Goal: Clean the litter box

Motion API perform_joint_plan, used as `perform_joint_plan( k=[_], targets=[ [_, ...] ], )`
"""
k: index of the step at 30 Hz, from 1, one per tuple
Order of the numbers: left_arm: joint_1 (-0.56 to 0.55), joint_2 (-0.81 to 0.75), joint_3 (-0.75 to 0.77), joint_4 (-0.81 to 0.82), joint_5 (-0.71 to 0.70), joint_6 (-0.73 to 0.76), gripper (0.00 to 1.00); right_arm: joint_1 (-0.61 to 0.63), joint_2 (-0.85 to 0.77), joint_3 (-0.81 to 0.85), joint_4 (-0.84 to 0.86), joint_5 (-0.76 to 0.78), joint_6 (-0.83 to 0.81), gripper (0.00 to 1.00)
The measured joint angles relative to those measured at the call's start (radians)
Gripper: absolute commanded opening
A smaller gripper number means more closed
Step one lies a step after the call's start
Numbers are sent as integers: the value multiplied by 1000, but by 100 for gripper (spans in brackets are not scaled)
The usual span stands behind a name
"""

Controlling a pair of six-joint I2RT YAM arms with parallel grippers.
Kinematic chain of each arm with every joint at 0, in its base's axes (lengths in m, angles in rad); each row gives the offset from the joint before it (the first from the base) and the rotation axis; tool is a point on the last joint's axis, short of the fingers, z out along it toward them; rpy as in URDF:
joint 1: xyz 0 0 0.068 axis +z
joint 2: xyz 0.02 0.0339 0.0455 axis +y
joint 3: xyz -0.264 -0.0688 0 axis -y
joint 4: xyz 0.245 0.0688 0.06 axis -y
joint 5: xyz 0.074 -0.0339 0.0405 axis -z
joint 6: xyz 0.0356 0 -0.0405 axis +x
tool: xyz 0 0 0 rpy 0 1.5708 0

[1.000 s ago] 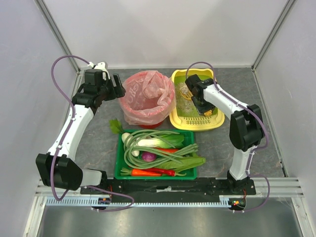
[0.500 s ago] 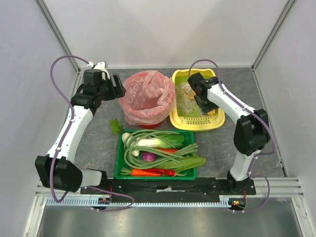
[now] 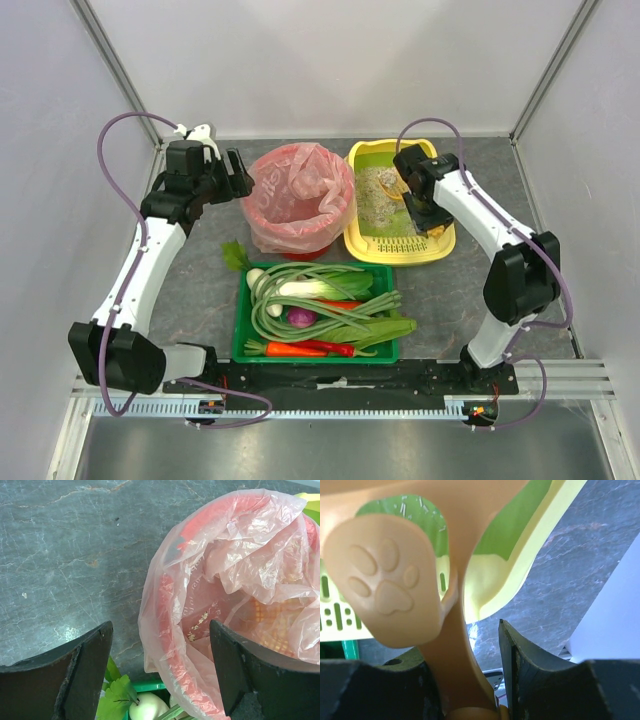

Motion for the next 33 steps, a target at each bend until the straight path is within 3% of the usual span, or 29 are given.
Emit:
perform_joint_plan(
  k=[16, 33],
  targets=[
    [0, 2, 0, 0, 1, 0, 84, -99, -106, -157, 23, -207, -4, 0],
    [0, 11, 0, 0, 19, -1, 84, -112, -121, -173, 67, -267, -30, 0]
  ],
)
